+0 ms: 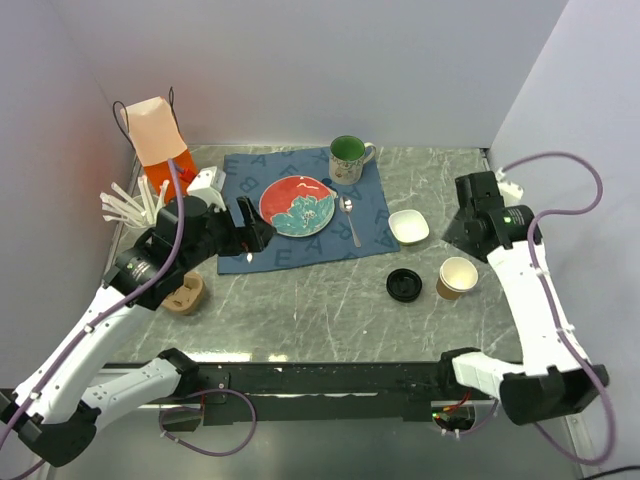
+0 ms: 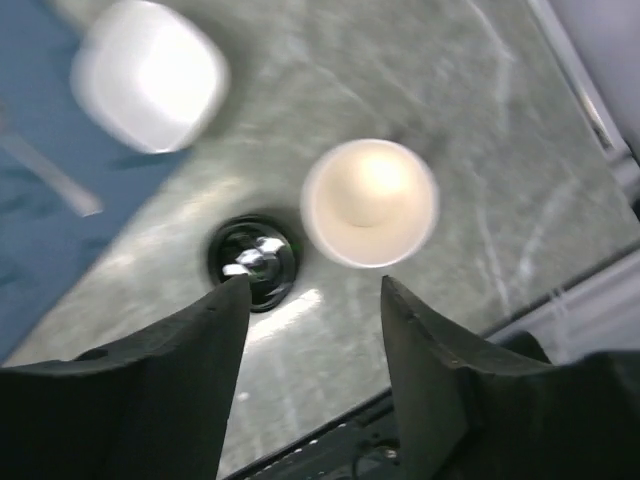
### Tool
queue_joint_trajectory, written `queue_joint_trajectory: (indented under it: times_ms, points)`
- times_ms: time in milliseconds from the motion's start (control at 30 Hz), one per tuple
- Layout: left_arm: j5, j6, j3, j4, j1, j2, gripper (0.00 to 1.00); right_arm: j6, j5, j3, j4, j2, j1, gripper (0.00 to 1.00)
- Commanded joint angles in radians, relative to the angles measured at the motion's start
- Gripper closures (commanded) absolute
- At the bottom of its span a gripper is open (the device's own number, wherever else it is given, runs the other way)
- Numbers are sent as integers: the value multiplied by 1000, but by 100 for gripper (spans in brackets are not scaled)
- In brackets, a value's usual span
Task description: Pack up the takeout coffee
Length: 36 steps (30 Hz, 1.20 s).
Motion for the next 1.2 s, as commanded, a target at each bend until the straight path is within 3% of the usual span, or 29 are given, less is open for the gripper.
queue_joint_trajectory:
  times_ms: [0, 100, 300, 467, 933, 1033, 1167]
  points:
    - [33, 11, 5, 57, -13, -20, 3, -57, -76, -124, 71, -7, -183, 43]
    - [42, 8, -12, 55, -19, -23, 3, -80, -119, -199, 123, 5, -316, 51]
    - [29, 8, -16, 32, -44, -23, 3, -103, -183, -295, 228, 45, -444, 60]
    - [35, 12, -7, 31, -47, -6, 3, -152, -308, -356, 315, 44, -532, 61]
    - [6, 34, -16, 25, -58, -11, 3, -177, -343, -451, 355, 61, -550, 64]
    - [0, 37, -15, 20, -64, -11, 3, -179, -342, -457, 355, 59, -550, 67]
    - [-7, 40, -13, 25, -65, -8, 3, -192, -323, -453, 353, 45, -550, 81]
